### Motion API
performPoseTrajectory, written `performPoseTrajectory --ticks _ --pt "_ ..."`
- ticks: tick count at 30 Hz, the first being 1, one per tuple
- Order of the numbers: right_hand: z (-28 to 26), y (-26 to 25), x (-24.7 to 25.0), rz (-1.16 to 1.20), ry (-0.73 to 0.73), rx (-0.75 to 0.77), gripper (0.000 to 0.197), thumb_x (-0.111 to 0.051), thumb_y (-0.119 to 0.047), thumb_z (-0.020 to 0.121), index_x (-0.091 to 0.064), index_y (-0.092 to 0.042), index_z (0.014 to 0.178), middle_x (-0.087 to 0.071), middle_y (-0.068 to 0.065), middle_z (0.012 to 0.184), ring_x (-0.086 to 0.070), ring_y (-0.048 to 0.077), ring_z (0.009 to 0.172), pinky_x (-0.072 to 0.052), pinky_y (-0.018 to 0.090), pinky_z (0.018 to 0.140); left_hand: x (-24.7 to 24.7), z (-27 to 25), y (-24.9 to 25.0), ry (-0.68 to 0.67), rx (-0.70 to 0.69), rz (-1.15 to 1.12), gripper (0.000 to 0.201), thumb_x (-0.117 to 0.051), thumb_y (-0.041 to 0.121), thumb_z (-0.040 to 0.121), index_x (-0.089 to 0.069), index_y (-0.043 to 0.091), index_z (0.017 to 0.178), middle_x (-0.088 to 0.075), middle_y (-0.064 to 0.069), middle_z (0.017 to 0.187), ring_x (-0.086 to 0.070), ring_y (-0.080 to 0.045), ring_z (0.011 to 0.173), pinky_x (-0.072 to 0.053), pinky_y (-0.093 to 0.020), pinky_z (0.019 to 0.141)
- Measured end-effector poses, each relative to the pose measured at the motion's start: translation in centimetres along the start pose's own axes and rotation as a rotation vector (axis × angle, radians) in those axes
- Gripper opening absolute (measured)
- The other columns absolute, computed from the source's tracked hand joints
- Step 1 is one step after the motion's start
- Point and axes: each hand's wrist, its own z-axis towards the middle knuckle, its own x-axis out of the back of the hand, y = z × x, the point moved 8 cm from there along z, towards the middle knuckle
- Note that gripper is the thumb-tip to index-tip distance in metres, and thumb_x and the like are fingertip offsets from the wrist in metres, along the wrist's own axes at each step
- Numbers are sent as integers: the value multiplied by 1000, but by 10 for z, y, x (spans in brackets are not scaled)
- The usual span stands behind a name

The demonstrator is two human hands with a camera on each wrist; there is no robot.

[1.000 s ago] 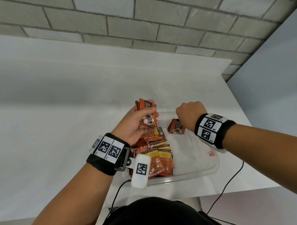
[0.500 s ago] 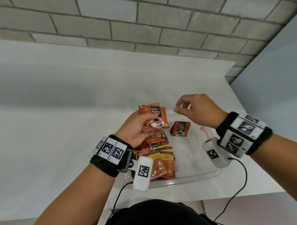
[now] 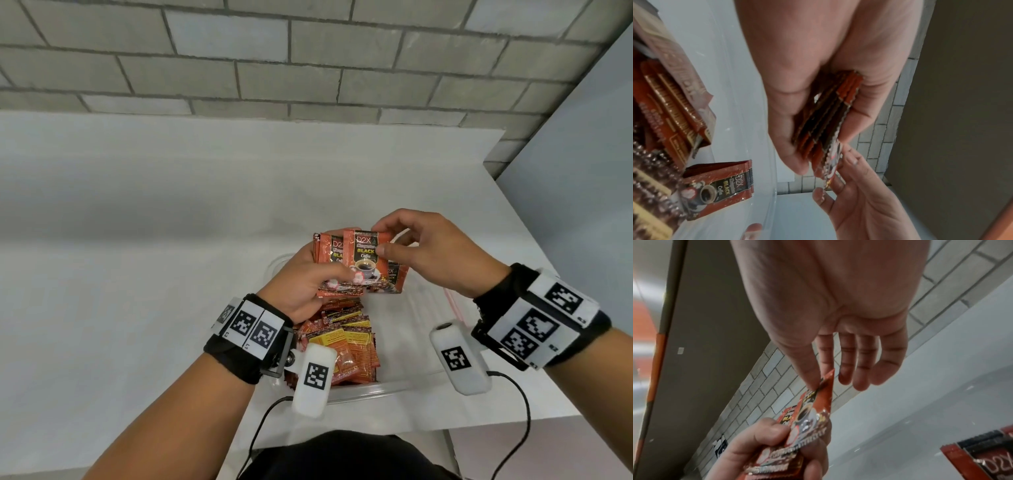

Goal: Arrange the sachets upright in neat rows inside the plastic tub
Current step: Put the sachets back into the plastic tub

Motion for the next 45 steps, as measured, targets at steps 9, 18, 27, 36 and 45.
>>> performPoseTrajectory --ticks 9,18,27,36,45 --pt "9 19 23 -339 -69 -50 9 -68 -20 86 -64 -27 88 -64 -9 80 -59 9 71 -46 24 63 18 -1 0 172 12 -132 37 -56 6 87 -59 14 123 -60 -11 90 -62 -23 72 -49 -37 70" --pt "28 74 -25 -946 -377 -150 31 -64 -13 81 -45 -28 61 -53 0 81 -56 22 79 -32 23 51 25 -4 1 188 -7 -168 32 -50 8 91 -59 12 122 -60 -10 84 -60 -21 68 -50 -34 65" --pt "31 72 -29 -1071 -356 -155 9 -65 -20 84 -61 -13 81 -57 4 80 -56 23 71 -33 22 49 24 -7 3 175 -10 -171 26 -52 11 91 -62 16 114 -60 -10 84 -59 -21 68 -50 -33 65" --pt "36 62 -34 -1206 -318 -76 10 -59 -14 87 -64 -8 93 -54 6 83 -48 21 65 -28 22 48 23 -6 3 167 -6 -158 26 -52 11 91 -62 16 114 -60 -11 85 -61 -21 65 -51 -32 64" --pt "36 60 -33 -1245 -302 -75 10 -54 -12 89 -62 -8 94 -51 4 81 -45 20 65 -24 23 46 23 -5 2 166 0 -157 28 -52 11 91 -62 15 116 -60 -10 84 -61 -20 67 -53 -30 61"
